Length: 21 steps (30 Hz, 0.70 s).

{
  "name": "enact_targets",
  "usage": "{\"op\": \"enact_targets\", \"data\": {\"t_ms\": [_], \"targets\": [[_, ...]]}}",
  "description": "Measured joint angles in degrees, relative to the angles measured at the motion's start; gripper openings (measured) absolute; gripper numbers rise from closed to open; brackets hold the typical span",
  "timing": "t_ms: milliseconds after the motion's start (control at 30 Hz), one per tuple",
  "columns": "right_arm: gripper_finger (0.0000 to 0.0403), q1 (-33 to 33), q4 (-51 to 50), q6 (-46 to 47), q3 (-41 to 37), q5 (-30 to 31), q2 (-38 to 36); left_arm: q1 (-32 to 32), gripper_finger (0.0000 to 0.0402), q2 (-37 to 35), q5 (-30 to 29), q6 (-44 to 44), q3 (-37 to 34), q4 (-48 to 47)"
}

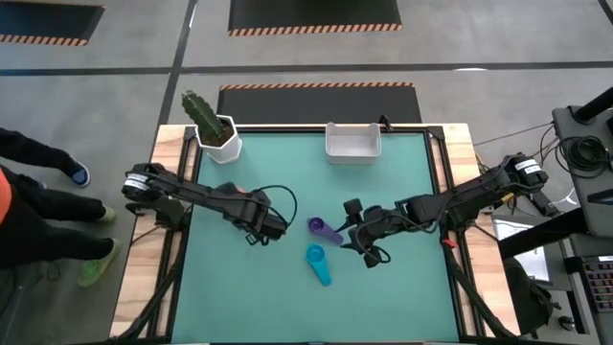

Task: Nest measuring cups in basket
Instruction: Stack the green measuring cup on top of the yellow measuring cup

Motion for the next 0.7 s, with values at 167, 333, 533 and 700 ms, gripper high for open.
{"op": "enact_targets", "data": {"t_ms": [167, 333, 533, 700], "targets": [[0.0189, 0.3, 0.0, 0.8, -0.4, -0.1, 0.0, -0.1, 0.0000, -0.4, 3.2, 0.1, 1.2, 0.2], [0.0189, 0.3, 1.1, 0.9, -1.0, 0.0, 0.0, 0.8, 0.0000, -2.7, 3.2, 3.4, 1.8, 0.1], [0.0189, 0.3, 2.8, 0.9, -1.2, -0.1, 0.0, 3.8, 0.0000, -11.0, 1.7, 3.9, -2.6, 0.0], [0.0189, 0.2, 3.1, 0.9, -1.2, -0.1, 0.0, 4.6, 0.0000, -20.1, -1.9, 0.7, -8.7, 0.0]]}}
